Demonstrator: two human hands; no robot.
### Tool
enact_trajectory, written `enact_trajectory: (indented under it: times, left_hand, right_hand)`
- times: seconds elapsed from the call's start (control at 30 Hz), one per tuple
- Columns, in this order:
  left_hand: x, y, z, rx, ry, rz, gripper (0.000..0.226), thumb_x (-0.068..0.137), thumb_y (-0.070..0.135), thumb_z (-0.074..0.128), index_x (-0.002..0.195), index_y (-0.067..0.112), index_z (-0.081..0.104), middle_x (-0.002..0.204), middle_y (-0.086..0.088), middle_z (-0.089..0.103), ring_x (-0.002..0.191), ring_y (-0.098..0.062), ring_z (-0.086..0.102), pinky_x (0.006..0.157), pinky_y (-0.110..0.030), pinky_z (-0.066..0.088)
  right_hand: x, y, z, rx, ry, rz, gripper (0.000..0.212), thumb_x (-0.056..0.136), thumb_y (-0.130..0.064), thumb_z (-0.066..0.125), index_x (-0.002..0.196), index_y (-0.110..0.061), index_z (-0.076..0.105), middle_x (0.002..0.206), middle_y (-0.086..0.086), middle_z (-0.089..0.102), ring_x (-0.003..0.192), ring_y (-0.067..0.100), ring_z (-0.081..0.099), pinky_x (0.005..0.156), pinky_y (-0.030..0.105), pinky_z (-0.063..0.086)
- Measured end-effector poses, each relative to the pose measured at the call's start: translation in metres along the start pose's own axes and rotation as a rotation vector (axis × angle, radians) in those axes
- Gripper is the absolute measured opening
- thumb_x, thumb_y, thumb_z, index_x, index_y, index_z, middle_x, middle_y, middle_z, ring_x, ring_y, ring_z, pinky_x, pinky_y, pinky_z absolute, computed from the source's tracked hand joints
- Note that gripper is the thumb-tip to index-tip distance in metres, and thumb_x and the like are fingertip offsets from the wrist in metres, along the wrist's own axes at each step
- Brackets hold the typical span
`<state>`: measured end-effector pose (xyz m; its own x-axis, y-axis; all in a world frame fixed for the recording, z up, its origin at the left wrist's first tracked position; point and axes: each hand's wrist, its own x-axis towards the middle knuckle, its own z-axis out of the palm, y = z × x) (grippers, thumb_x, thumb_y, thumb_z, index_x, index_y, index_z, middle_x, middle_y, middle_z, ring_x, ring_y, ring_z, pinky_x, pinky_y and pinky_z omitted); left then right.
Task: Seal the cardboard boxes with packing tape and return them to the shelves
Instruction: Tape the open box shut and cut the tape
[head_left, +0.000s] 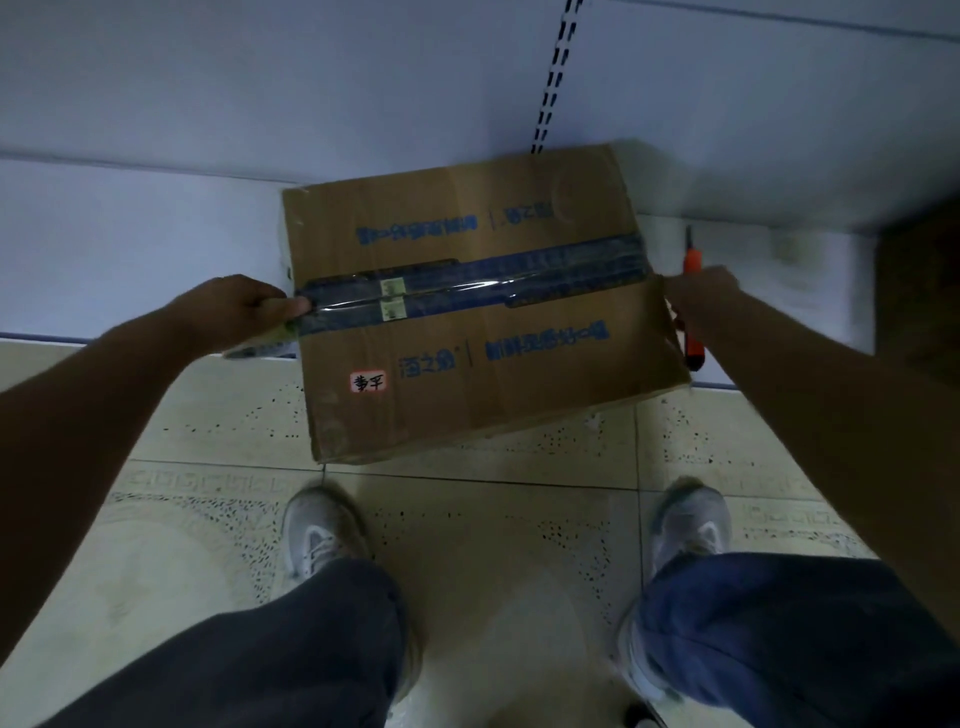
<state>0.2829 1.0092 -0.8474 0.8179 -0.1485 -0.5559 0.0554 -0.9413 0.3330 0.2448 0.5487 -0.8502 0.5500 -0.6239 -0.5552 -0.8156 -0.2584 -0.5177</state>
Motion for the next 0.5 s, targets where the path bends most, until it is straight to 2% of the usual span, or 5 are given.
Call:
enact_trajectory:
  times: [0.07,0.13,0.23,0.33,0.5]
  left_hand:
    - [0.002,0.005,0.005,-0.097,-0.055,0.018,0.059,0.09,0.062,0.043,0.09,0.011,0.073,0.085,-0.008,0.072,0.082,-0.03,0.067,0.085,-0.037,0.048]
    - [0.003,0.011,0.008,-0.181,-0.105,0.035,0.062,0.085,0.063,0.045,0.085,0.009,0.074,0.075,-0.008,0.075,0.072,-0.026,0.071,0.077,-0.031,0.051]
    - [0.003,0.02,0.014,-0.23,-0.132,0.035,0.064,0.084,0.063,0.045,0.084,0.005,0.073,0.07,-0.009,0.074,0.06,-0.023,0.07,0.065,-0.028,0.05]
    - [-0.001,0.025,0.021,-0.251,-0.134,0.039,0.062,0.094,0.056,0.047,0.082,0.002,0.072,0.066,-0.012,0.072,0.05,-0.018,0.065,0.058,-0.026,0.048]
    - [-0.017,0.043,0.038,-0.398,-0.161,-0.01,0.061,0.097,0.054,0.047,0.081,0.0,0.071,0.069,-0.013,0.072,0.054,-0.019,0.065,0.058,-0.024,0.05]
  right_hand:
    - [-0.004,-0.004,0.002,-0.079,0.33,-0.27,0.044,0.096,-0.042,0.059,0.124,-0.008,0.053,0.11,0.009,0.059,0.089,0.022,0.056,0.077,0.033,0.041]
    - [-0.014,-0.01,0.013,-0.262,0.414,-0.477,0.038,0.1,-0.047,0.049,0.116,-0.014,0.055,0.102,0.004,0.056,0.087,0.022,0.053,0.075,0.032,0.037]
    - [-0.016,-0.01,0.034,-0.631,0.384,-0.661,0.034,0.106,-0.037,0.04,0.112,-0.008,0.055,0.107,0.012,0.06,0.094,0.032,0.058,0.076,0.038,0.039]
    - [-0.024,-0.019,0.057,-0.694,0.3,-0.671,0.024,0.105,-0.017,0.037,0.113,-0.007,0.057,0.11,0.015,0.064,0.1,0.033,0.062,0.076,0.035,0.038]
    - [-0.085,-0.034,0.112,-0.775,0.096,-0.884,0.021,0.104,-0.021,0.042,0.119,-0.014,0.054,0.108,0.012,0.064,0.096,0.032,0.062,0.069,0.036,0.037]
